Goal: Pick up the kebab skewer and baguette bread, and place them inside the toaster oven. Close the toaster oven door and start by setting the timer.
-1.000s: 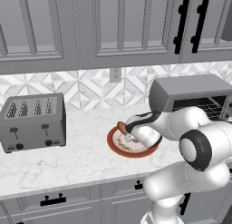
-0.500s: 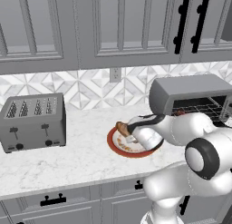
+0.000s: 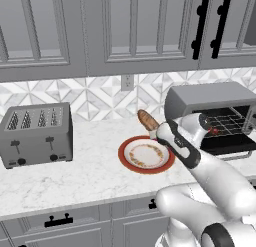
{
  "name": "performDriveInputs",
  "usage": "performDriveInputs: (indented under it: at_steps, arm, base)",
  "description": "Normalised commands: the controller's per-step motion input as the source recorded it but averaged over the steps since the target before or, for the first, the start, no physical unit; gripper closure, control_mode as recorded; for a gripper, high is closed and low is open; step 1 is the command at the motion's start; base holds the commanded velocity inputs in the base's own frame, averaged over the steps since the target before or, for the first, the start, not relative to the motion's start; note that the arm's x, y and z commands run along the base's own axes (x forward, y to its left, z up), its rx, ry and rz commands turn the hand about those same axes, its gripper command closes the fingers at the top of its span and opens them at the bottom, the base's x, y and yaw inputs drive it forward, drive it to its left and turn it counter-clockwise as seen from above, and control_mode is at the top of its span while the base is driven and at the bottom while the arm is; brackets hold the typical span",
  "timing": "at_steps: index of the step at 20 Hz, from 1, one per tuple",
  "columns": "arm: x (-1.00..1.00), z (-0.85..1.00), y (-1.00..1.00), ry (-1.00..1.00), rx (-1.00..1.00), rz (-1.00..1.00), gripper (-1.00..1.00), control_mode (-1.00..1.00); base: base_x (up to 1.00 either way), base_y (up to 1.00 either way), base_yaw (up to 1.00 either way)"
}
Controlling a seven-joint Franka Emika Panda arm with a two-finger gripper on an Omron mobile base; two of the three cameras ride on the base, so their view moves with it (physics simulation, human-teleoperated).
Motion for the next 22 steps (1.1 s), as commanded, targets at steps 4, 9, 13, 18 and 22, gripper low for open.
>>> performDriveInputs:
  at_steps: [4,9,13,18,22]
  arm:
    - [-0.57,1.00,-0.71,0.17,-0.04,0.00,1.00,-1.00]
    - [-0.91,0.79,-0.79,0.08,0.00,0.00,1.00,-1.00]
    - [-0.80,0.72,-0.88,0.10,0.00,0.00,1.00,-1.00]
    - [-0.46,0.27,-0.92,0.11,0.01,0.00,1.00,-1.00]
    - [-0.06,0.00,-1.00,0.07,0.00,0.00,1.00,-1.00]
  base:
    - [0.00,0.00,0.00]
    - [0.00,0.00,0.00]
    - [0.00,0.00,0.00]
    - [0.00,0.00,0.00]
    - [0.00,0.00,0.00]
